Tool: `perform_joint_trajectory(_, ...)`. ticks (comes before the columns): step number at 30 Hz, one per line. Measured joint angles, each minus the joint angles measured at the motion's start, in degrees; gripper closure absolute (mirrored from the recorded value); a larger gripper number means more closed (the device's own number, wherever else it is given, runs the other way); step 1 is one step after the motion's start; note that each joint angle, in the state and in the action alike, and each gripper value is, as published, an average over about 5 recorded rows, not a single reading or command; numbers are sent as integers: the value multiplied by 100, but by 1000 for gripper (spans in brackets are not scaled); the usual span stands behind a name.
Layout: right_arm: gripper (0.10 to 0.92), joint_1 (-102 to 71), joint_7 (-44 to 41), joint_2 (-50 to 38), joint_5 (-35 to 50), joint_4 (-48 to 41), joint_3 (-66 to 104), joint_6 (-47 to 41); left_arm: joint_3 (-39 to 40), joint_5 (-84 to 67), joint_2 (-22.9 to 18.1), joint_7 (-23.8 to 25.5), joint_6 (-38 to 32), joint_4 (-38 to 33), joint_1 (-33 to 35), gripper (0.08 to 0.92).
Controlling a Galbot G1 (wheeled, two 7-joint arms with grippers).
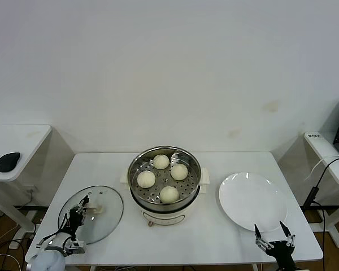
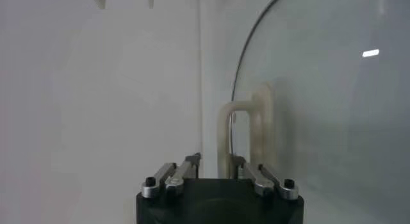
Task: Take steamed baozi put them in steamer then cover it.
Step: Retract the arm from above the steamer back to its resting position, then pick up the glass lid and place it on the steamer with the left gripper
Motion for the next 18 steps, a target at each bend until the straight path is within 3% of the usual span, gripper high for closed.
perform_joint_trajectory(5, 203, 5, -2, -2, -35, 40, -38, 21, -91, -28, -16, -192, -34, -127, 70, 852)
perform_joint_trajectory(18, 203, -21, -7, -63, -107, 148, -110, 55, -730, -133, 191, -287, 270, -1081, 731, 852)
